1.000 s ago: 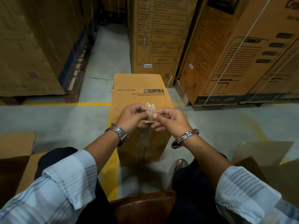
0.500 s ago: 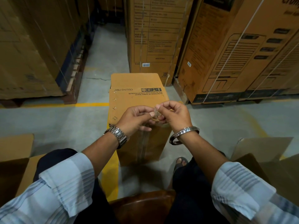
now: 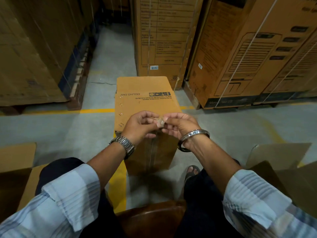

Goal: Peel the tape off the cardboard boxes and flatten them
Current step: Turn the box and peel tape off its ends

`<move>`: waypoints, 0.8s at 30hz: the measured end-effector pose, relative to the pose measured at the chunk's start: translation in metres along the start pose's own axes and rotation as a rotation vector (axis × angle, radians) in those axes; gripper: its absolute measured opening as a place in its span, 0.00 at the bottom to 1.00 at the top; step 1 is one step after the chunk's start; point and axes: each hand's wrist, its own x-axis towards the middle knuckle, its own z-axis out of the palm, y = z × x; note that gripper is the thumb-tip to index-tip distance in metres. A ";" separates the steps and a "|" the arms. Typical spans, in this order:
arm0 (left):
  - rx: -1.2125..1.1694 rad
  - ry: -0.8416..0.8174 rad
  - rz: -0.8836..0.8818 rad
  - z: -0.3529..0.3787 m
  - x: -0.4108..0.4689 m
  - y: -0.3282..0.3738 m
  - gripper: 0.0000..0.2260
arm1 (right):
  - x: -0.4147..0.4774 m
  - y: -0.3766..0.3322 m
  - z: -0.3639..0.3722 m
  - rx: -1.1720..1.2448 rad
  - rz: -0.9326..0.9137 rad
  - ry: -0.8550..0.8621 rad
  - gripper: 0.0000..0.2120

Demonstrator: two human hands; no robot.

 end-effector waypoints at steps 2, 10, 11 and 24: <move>0.064 0.009 0.007 0.001 0.001 0.001 0.09 | 0.001 -0.003 -0.001 0.054 0.026 -0.026 0.04; 0.035 -0.019 0.036 0.011 0.001 0.013 0.06 | 0.000 -0.008 -0.012 -0.013 -0.076 -0.038 0.06; 0.024 -0.004 0.022 0.014 0.002 0.014 0.05 | 0.000 -0.008 -0.014 -0.074 -0.123 -0.034 0.06; 0.074 -0.121 -0.034 0.085 0.031 0.043 0.08 | 0.007 -0.025 -0.091 -0.454 -0.562 0.108 0.09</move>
